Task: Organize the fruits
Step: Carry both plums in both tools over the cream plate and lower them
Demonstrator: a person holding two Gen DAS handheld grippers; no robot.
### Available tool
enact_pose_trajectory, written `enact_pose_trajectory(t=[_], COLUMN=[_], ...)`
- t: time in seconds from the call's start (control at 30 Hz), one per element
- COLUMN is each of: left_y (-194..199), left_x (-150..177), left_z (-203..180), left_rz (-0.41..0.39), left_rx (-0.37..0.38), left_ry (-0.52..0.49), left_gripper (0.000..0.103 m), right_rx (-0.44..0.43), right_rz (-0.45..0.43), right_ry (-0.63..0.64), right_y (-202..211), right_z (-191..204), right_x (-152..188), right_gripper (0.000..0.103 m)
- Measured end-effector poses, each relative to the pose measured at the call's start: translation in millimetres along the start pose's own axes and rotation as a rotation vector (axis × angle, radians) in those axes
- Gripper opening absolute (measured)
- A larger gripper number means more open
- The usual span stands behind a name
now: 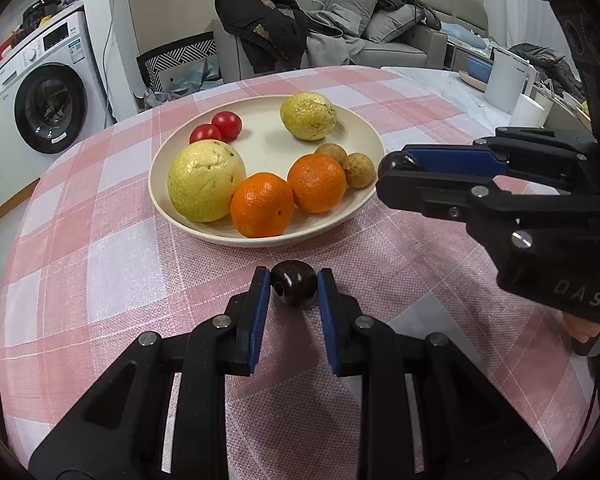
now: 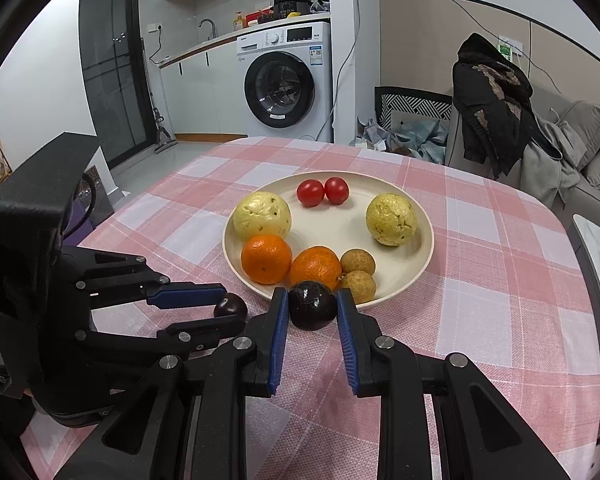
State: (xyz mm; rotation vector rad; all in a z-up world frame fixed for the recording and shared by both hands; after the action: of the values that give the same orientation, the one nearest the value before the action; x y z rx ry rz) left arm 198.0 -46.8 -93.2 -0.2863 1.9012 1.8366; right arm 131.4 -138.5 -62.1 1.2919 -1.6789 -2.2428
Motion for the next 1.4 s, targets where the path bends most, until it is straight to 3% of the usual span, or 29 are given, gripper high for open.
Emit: enact_pose_trajectory(t=[0.67, 0.97, 1.4], left_y=[51, 55, 32], left_x=[-13, -32, -64], left_z=[16, 23, 18], left_rz=[-0.184, -0.201, -0.205], left_rx=[0.014, 0.000, -0.016], left_ry=[0.070, 0.104, 0.114], left_gripper=[0.022, 0.022, 0.022], right_rx=[-0.011, -0.078, -0.030], right_rz=[-0.063, -0.065, -0.046], right_ry=[-0.103, -0.223, -0.280], right_y=[9, 10, -10], right_z=[-23, -47, -62], right_x=[-7, -21, -29], right_gripper=[0.025, 0.025, 0.025])
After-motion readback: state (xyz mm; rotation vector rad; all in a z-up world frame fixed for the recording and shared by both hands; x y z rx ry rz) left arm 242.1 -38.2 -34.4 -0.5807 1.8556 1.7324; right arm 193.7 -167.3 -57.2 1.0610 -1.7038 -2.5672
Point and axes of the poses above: each gripper's, at about its wrist camera, not at the fingertips, and y roughly against the way its jaws point, z to its left, x to its underside, the point moved 6 cm from there along -y, roughly the way its jaws point, and after that the axes turned 13 degrees about z, right-handed, at the moved point
